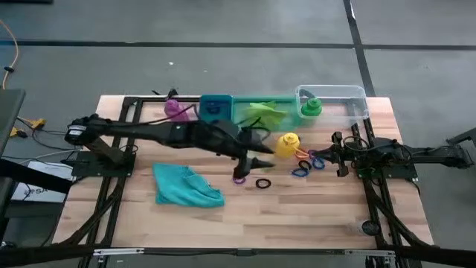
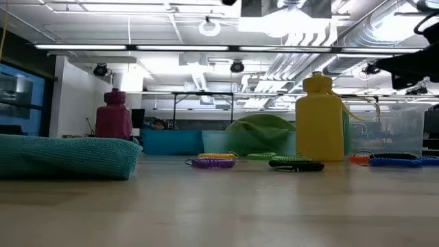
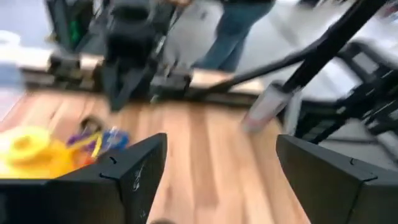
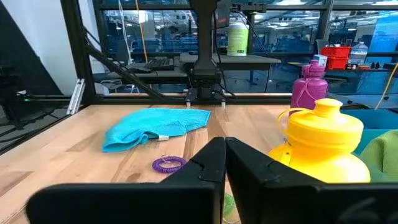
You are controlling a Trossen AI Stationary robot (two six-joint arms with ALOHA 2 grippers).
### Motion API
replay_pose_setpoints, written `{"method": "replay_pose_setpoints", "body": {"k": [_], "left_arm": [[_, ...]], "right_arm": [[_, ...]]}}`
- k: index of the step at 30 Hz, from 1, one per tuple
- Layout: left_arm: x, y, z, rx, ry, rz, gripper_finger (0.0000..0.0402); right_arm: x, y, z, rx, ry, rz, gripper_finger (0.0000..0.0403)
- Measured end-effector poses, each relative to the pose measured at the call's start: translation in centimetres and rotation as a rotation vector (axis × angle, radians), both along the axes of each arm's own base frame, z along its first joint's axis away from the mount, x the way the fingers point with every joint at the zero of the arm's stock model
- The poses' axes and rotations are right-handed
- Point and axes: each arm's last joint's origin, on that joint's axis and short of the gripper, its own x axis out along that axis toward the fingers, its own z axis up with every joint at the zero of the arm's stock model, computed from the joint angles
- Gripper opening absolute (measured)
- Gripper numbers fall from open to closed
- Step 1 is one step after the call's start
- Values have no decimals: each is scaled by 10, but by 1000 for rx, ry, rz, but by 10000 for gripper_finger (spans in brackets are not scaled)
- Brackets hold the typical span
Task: Pick & Place Sports Items
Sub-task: Put the left violet spring keychain into the blue bin
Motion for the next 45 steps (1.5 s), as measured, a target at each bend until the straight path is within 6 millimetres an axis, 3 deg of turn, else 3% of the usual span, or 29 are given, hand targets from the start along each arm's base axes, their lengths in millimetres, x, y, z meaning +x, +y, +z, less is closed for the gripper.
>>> {"method": "replay_pose_setpoints", "body": {"k": [8,17,35,45], "left_arm": [[-13,-6,-24,68,269,61,246],[-23,1,-56,109,601,116,246],[22,7,-141,-23,884,298,246],[37,5,-184,-60,1007,269,246]], "right_arm": [[0,0,0,0,0,0,0],[0,0,0,0,0,0,0],[0,0,0,0,0,0,0],[0,0,0,0,0,0,0]]}}
